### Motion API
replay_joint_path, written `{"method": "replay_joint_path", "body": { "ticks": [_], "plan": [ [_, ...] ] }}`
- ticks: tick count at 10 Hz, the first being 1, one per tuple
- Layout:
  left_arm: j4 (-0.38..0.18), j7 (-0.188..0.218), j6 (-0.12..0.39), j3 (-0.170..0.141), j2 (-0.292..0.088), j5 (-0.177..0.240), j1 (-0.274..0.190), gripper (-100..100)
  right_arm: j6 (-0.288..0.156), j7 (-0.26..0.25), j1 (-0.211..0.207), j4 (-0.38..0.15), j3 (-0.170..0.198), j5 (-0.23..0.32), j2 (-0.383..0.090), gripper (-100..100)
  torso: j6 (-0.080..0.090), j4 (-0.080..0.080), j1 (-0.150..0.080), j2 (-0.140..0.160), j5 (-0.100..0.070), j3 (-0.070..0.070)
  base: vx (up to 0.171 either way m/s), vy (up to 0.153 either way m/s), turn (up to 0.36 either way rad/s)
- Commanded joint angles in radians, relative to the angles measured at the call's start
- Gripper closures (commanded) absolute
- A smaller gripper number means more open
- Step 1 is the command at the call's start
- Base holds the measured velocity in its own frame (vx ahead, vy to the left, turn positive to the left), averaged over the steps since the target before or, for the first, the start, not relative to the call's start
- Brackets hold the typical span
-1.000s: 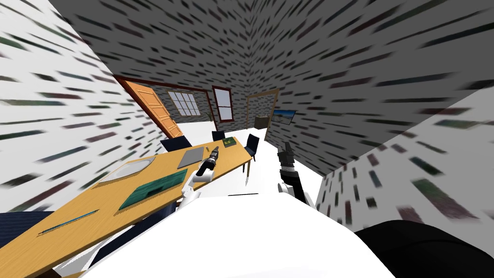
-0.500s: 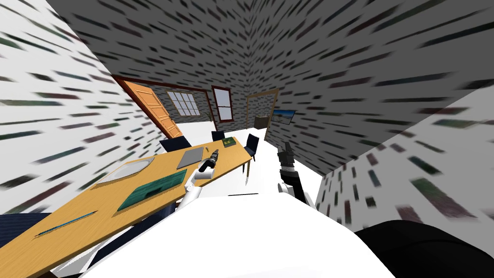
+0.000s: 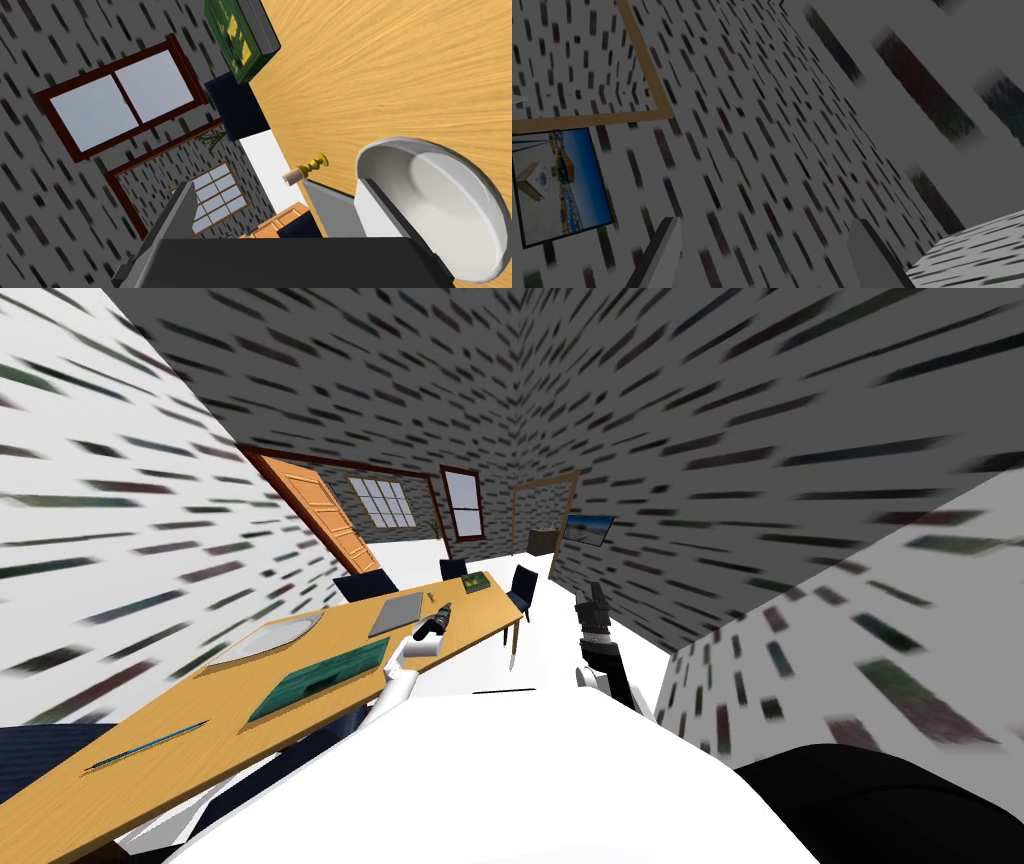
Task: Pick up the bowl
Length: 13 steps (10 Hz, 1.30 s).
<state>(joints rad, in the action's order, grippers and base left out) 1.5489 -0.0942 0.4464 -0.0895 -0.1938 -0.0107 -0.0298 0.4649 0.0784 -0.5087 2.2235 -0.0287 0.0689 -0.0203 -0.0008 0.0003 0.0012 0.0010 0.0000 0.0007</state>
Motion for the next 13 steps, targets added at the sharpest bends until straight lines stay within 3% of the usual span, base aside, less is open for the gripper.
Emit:
{"method": "replay_joint_path", "body": {
  "ticks": [1,8,9,13],
  "plan": [
    [-0.039,-0.008,0.050,-0.013,-0.004,0.004,-0.021,-100,0.000,0.000,0.000,0.000,0.000,0.000,0.000,0,0.000,0.000,0.000,0.000,0.000,0.000,0.002,0.007,0.053],
    [-0.221,-0.039,0.221,-0.068,-0.035,0.034,-0.104,-100,0.000,0.000,0.000,0.000,0.000,0.000,0.000,0,0.000,-0.001,0.003,-0.002,0.001,-0.001,0.034,0.026,0.061],
    [-0.225,-0.039,0.226,-0.068,-0.035,0.034,-0.104,-100,0.000,0.000,0.000,0.000,0.000,0.000,0.000,0,0.000,-0.001,0.003,-0.003,0.001,-0.002,0.037,0.033,0.027],
    [-0.344,-0.059,0.337,-0.099,-0.060,0.053,-0.151,-100,0.000,0.000,0.000,0.000,0.000,0.000,0.000,0,0.000,-0.001,0.003,-0.005,0.001,-0.003,0.058,0.043,0.049]
  ]
}}
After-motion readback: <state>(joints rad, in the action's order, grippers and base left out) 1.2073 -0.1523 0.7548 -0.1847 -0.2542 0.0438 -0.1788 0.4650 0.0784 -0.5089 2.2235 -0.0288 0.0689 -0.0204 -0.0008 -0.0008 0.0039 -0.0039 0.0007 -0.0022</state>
